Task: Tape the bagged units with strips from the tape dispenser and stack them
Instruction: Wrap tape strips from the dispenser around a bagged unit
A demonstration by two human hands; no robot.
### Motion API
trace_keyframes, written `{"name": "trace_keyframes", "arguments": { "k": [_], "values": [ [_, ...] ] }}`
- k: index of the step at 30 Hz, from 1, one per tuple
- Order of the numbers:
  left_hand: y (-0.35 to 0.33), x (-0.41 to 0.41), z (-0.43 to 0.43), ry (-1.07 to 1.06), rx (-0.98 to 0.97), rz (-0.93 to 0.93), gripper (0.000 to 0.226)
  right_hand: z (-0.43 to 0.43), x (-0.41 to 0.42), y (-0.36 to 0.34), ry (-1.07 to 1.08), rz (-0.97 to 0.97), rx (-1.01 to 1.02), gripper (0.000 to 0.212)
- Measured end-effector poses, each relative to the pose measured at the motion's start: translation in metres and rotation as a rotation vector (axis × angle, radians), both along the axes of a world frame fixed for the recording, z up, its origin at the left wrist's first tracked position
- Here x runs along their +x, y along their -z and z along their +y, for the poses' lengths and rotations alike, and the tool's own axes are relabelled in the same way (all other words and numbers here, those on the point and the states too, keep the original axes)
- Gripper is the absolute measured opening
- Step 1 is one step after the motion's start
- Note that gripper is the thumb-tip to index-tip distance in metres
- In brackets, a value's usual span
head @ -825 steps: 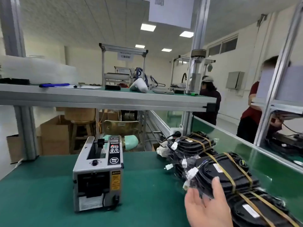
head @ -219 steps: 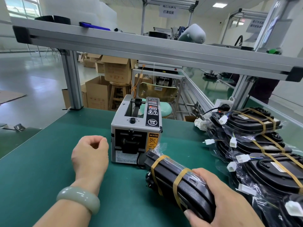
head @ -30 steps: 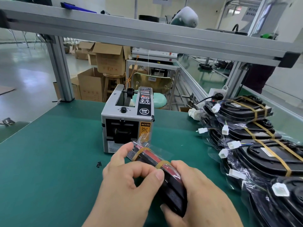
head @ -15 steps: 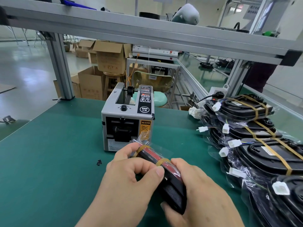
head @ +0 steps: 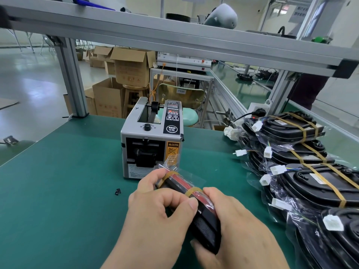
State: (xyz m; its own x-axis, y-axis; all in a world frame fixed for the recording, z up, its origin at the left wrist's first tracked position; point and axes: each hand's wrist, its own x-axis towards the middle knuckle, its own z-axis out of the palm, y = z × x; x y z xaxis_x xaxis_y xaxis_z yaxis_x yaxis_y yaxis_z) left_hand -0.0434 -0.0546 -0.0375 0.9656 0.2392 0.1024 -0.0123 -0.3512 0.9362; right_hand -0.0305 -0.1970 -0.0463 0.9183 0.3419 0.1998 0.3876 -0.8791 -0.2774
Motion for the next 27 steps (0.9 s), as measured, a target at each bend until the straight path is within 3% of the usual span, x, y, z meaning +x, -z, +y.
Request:
{"name": "trace_keyframes", "arguments": {
  "k": [16, 20, 24, 27],
  "values": [
    [0.010, 0.001, -0.005, -0.071, 0.072, -0.033, 0.009, 0.000, 0.000, 0.003, 0.002, -0.016, -0.007, 0.077],
    [0.017, 0.005, -0.001, -0.147, 0.051, -0.077, 0.026, -0.001, 0.000, 0.003, 0.005, -0.010, -0.002, 0.079],
    [0.018, 0.011, 0.004, -0.199, -0.086, -0.068, 0.025, -0.003, 0.001, 0.002, 0.014, -0.009, 0.011, 0.081],
    [0.021, 0.013, 0.003, -0.202, -0.118, -0.043, 0.051, -0.005, 0.001, 0.002, 0.027, -0.009, 0.034, 0.080]
  ]
}}
